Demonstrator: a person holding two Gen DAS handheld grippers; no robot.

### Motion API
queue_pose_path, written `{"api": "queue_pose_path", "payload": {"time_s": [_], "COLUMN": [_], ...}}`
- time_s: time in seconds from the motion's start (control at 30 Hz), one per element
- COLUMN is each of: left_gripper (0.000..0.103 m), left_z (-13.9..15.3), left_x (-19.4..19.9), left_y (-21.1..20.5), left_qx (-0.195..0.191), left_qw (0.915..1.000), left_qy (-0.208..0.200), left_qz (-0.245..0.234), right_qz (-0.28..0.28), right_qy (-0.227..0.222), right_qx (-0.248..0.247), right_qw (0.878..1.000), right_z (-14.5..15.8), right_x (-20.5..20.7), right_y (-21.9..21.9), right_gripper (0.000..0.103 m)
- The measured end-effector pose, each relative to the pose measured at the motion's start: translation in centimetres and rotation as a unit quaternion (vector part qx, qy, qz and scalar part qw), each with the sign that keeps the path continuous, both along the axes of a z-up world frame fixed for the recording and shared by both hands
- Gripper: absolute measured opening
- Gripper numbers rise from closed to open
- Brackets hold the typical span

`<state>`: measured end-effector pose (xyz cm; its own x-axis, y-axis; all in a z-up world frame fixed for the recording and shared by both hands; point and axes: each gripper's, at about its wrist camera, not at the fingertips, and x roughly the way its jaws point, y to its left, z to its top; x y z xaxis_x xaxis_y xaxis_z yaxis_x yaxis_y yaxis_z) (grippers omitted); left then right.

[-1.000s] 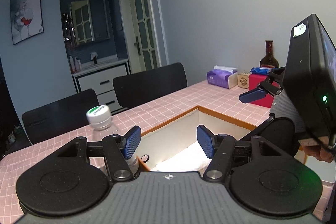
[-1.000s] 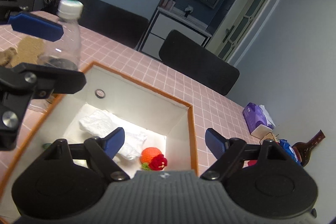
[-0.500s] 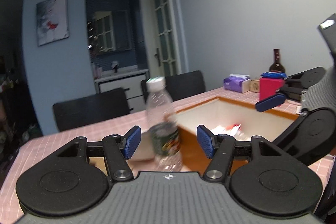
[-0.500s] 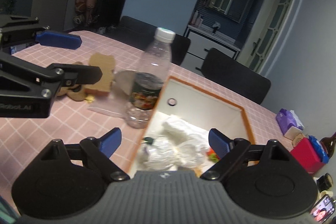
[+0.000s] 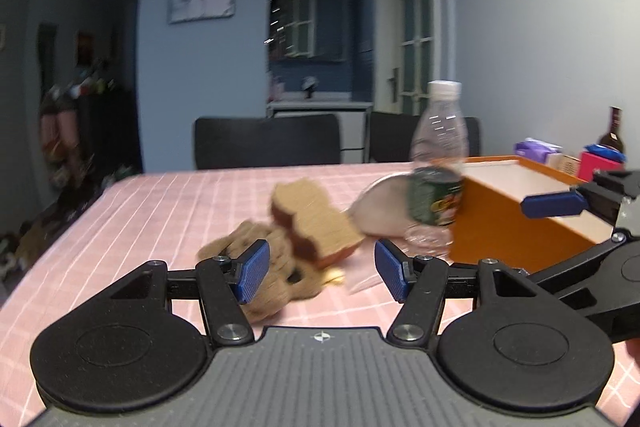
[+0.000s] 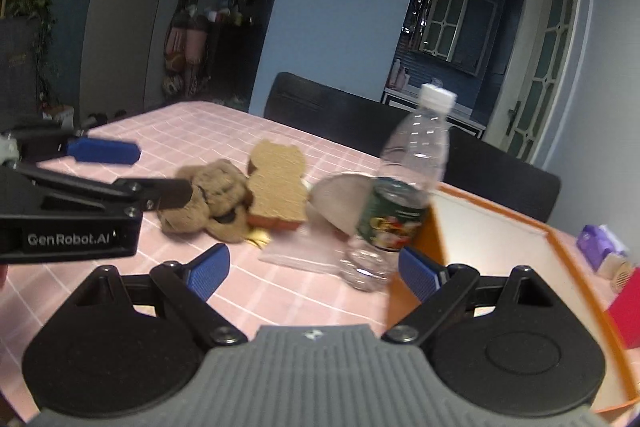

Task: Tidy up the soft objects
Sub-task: 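Move both tools back to the brown plush toy and bear sponge, then grasp the brown plush toy with the left gripper while the right grasps the bear sponge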

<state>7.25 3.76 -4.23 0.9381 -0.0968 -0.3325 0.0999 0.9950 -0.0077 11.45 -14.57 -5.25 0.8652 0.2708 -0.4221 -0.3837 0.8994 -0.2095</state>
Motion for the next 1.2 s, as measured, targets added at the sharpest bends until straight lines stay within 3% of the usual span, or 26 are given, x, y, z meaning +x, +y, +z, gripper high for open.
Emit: {"api": "queue_pose_path", "payload": {"time_s": [0.23,0.4,0.47,0.6,0.83,0.93,1.2], "left_gripper": [0.071,0.072,0.077,0.079,0.079,0.071,0.074], "left_z": [-1.1,-1.7,-1.7,-1.6,-2.5,-3.1,-3.8], "left_x": [1.0,3.6,5.3,8.6,12.8,13.9,14.4], "left_y": [3.0,4.0,4.3,5.3,7.2,7.9,8.8], "left_qx": [-0.005,0.014,0.020,0.001,-0.046,-0.061,-0.076], "left_qw": [0.9988,0.9980,0.9970,0.9937,0.9843,0.9798,0.9746], "left_qy": [0.032,0.061,0.075,0.111,0.168,0.189,0.207], "left_qz": [0.035,0.012,-0.001,-0.015,-0.027,-0.021,-0.036], "right_qz": [-0.009,-0.009,-0.008,-0.009,0.000,0.000,0.000], "right_qy": [0.027,0.041,0.044,0.042,0.044,0.050,0.072], "right_qx": [0.022,0.022,0.015,0.016,0.061,0.064,0.070], "right_qw": [0.999,0.999,0.999,0.999,0.997,0.997,0.995], "right_z": [-2.9,-3.8,-4.1,-4.4,-4.9,-5.5,-7.2], "right_x": [3.2,5.2,6.1,8.0,11.5,12.9,15.2], "right_y": [2.5,3.7,4.2,5.0,5.5,6.0,6.3], "right_gripper": [0.085,0.084,0.084,0.084,0.084,0.084,0.084]}}
